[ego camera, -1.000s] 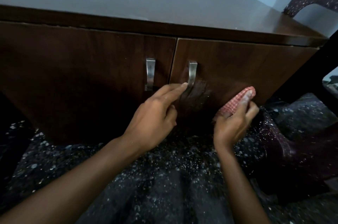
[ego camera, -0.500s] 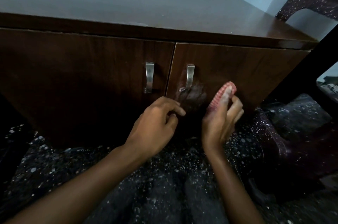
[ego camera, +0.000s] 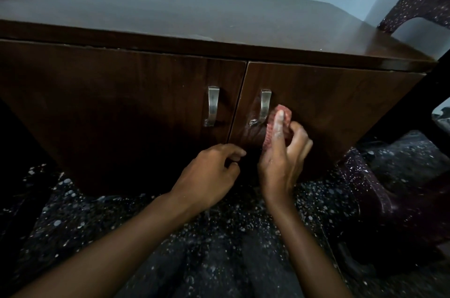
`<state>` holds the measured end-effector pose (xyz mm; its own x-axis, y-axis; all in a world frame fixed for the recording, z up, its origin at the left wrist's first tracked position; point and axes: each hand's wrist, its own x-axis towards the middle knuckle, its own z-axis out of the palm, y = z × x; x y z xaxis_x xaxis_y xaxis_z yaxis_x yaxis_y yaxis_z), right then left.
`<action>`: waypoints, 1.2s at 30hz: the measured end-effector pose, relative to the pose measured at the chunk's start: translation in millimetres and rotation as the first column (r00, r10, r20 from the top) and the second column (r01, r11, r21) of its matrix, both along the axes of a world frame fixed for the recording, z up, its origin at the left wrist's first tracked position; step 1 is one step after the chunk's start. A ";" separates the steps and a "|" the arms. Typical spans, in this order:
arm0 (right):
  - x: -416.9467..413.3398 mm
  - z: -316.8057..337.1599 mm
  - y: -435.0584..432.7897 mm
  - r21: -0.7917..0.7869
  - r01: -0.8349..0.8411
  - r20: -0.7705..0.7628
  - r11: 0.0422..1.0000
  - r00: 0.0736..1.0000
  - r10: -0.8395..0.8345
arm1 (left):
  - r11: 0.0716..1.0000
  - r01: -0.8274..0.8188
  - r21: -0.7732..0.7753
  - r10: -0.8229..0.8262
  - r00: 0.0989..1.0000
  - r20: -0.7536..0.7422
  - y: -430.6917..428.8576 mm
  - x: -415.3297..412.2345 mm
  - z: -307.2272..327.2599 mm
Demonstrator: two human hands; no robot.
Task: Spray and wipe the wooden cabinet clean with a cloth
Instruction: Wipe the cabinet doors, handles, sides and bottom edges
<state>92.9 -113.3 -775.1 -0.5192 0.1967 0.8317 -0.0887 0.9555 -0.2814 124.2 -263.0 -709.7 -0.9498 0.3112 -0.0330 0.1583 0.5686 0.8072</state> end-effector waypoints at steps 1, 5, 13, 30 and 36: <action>-1.9 1.9 0.1 0.059 -0.016 -0.029 0.998 0.999 0.017 | 1.000 0.003 -0.010 -0.003 1.000 0.000 -0.6 -0.2 0.2; -0.6 -8.6 17.5 0.210 -0.040 -0.015 0.977 0.999 0.044 | 0.998 0.050 -0.034 -0.050 0.999 0.002 -1.4 1.2 3.7; -3.2 16.6 30.0 0.282 -0.071 -0.059 0.957 0.994 0.091 | 0.989 0.132 -0.072 -0.129 0.990 0.049 -7.6 3.8 5.1; 2.4 -37.8 12.5 0.478 -0.062 0.021 0.876 0.998 0.059 | 0.965 0.155 -0.210 -0.127 0.982 0.141 -17.8 2.6 6.5; 7.0 -33.9 45.9 0.335 0.027 0.048 0.942 0.998 -0.046 | 0.967 0.139 -0.214 -0.103 0.980 0.169 -22.6 -1.0 0.7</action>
